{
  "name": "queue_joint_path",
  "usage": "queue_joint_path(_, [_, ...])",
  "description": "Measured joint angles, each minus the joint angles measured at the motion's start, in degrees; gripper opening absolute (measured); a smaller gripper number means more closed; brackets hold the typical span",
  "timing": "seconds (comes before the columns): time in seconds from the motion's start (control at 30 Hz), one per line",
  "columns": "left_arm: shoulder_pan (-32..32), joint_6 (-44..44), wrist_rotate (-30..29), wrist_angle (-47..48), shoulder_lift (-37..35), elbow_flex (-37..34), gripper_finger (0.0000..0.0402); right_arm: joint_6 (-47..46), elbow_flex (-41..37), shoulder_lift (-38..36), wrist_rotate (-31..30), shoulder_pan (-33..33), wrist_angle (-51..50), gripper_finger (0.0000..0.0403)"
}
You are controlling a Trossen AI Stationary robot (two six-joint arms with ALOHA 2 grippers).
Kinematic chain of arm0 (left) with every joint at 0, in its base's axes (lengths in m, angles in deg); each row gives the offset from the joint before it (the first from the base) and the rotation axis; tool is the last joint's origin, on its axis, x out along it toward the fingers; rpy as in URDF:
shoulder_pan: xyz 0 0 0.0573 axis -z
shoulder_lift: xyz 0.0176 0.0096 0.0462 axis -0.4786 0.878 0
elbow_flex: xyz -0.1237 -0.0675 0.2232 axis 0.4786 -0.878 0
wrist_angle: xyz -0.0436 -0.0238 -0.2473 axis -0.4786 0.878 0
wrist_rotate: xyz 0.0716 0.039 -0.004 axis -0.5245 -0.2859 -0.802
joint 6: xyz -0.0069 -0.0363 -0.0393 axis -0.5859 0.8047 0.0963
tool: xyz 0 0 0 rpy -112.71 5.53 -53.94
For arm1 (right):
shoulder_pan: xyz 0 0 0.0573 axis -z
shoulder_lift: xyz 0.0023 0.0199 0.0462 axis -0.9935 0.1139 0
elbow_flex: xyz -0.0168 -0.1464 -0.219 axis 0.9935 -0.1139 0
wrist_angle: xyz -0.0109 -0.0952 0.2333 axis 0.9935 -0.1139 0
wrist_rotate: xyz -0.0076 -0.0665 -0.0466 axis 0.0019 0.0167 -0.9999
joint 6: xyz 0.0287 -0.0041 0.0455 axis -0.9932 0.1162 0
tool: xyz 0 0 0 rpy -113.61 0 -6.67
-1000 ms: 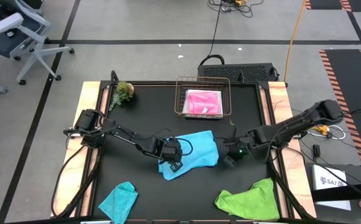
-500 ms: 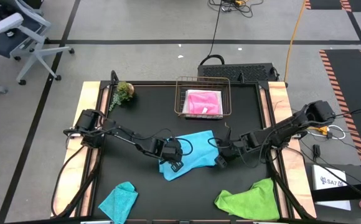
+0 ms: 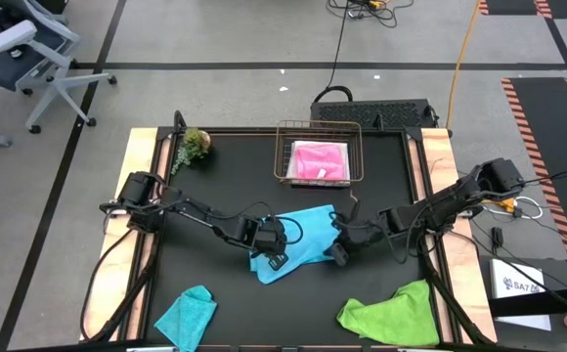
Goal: Fold microfiber towels
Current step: Fold the right blue towel
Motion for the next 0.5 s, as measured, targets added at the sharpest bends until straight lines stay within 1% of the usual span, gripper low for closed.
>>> queue_joint_path(0.13, [0.0, 0.02, 0.02, 0.0, 0.0, 0.0, 0.0007, 1.24, 0.02, -0.51, 1.25, 0.0, 2.89, 0.0])
queue_joint_path(0.27, [0.0, -0.04, 0.04, 0.0, 0.0, 0.0, 0.0003, 1.41, 0.02, -0.64, 1.23, 0.0, 2.62, 0.0])
queue_joint_path(0.43, [0.0, -0.17, 0.04, 0.0, 0.0, 0.0, 0.0007, 0.92, 0.02, -0.62, 1.44, -0.03, 1.03, 0.0])
queue_joint_path(0.5, [0.0, -0.2, 0.07, 0.01, 0.0, 0.0, 0.0003, -0.47, 0.02, -0.63, 3.51, -0.55, 1.09, 0.0])
